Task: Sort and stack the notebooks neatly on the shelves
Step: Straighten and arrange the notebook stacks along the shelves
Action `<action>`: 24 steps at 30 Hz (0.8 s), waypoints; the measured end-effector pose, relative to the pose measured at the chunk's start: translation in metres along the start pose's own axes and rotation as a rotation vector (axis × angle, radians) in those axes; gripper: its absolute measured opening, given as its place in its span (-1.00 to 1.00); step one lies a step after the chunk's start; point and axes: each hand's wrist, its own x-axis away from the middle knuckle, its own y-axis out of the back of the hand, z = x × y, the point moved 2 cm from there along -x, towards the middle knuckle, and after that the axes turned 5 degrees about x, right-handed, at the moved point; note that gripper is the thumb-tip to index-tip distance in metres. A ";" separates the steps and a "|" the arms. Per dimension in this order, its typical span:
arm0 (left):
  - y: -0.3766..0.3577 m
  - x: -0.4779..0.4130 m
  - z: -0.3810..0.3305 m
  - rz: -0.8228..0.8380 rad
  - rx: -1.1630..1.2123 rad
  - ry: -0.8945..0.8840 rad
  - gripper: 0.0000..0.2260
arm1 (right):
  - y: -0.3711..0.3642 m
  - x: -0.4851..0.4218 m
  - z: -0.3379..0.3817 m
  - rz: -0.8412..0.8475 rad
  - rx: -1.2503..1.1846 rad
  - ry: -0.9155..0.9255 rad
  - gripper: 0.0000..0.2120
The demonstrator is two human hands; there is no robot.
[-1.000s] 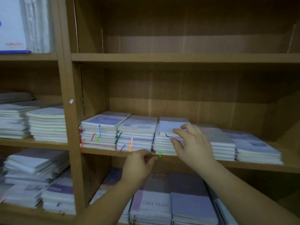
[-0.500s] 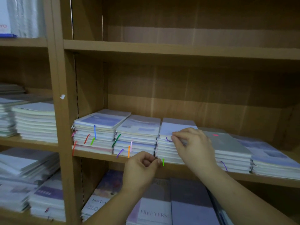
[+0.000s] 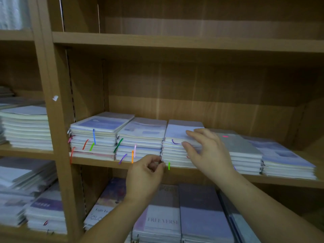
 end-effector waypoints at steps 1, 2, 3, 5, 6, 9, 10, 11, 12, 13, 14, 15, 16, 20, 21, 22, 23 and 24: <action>0.000 -0.001 -0.001 0.006 -0.018 -0.026 -0.93 | 0.004 0.002 -0.007 0.001 0.001 -0.017 -0.60; -0.001 -0.001 -0.002 0.005 -0.027 -0.046 -0.94 | 0.011 0.004 -0.015 0.002 -0.016 -0.026 -0.59; 0.001 -0.001 -0.003 -0.009 -0.031 -0.046 -0.93 | 0.016 0.005 -0.021 0.005 -0.051 -0.028 -0.59; -0.004 -0.001 -0.001 0.001 -0.038 -0.045 -0.92 | 0.027 0.008 -0.037 0.062 -0.062 -0.047 -0.62; -0.004 -0.001 0.000 0.003 -0.052 -0.048 -0.93 | 0.030 0.009 -0.043 0.090 -0.042 -0.065 -0.65; -0.002 0.001 -0.004 -0.019 -0.067 -0.065 -0.96 | 0.039 0.016 -0.058 0.122 0.039 -0.114 -0.74; -0.003 0.001 -0.003 -0.031 -0.067 -0.081 -0.96 | 0.040 0.019 -0.060 0.131 0.076 -0.113 -0.74; -0.003 0.001 -0.003 -0.036 -0.069 -0.098 -0.94 | 0.041 0.022 -0.060 0.142 0.125 -0.097 -0.69; -0.004 0.001 -0.003 -0.034 -0.067 -0.107 -0.93 | 0.041 0.023 -0.061 0.144 0.161 -0.075 -0.64; -0.005 0.002 -0.003 -0.031 -0.067 -0.106 -0.94 | 0.043 0.023 -0.064 0.148 0.173 -0.075 -0.61; -0.005 0.002 -0.004 -0.026 -0.061 -0.108 -0.98 | 0.044 0.023 -0.065 0.154 0.172 -0.078 -0.59; -0.004 0.002 -0.005 -0.027 -0.058 -0.102 -0.94 | 0.045 0.023 -0.066 0.163 0.166 -0.082 -0.60; -0.004 0.002 -0.004 -0.026 -0.059 -0.100 -0.87 | 0.046 0.024 -0.067 0.158 0.174 -0.075 -0.61; -0.007 -0.001 -0.001 -0.024 -0.063 -0.072 -0.77 | 0.048 0.025 -0.076 0.124 0.209 -0.069 -0.68; -0.007 -0.001 0.000 -0.027 -0.065 -0.063 -0.79 | 0.048 0.025 -0.078 0.121 0.200 -0.071 -0.68; -0.007 -0.002 0.001 -0.031 -0.069 -0.061 -0.82 | 0.047 0.025 -0.078 0.118 0.194 -0.069 -0.69; -0.006 -0.002 0.002 -0.030 -0.075 -0.060 -0.84 | 0.045 0.025 -0.078 0.116 0.194 -0.066 -0.69; -0.005 -0.002 0.002 -0.027 -0.078 -0.059 -0.85 | 0.044 0.025 -0.078 0.111 0.199 -0.060 -0.68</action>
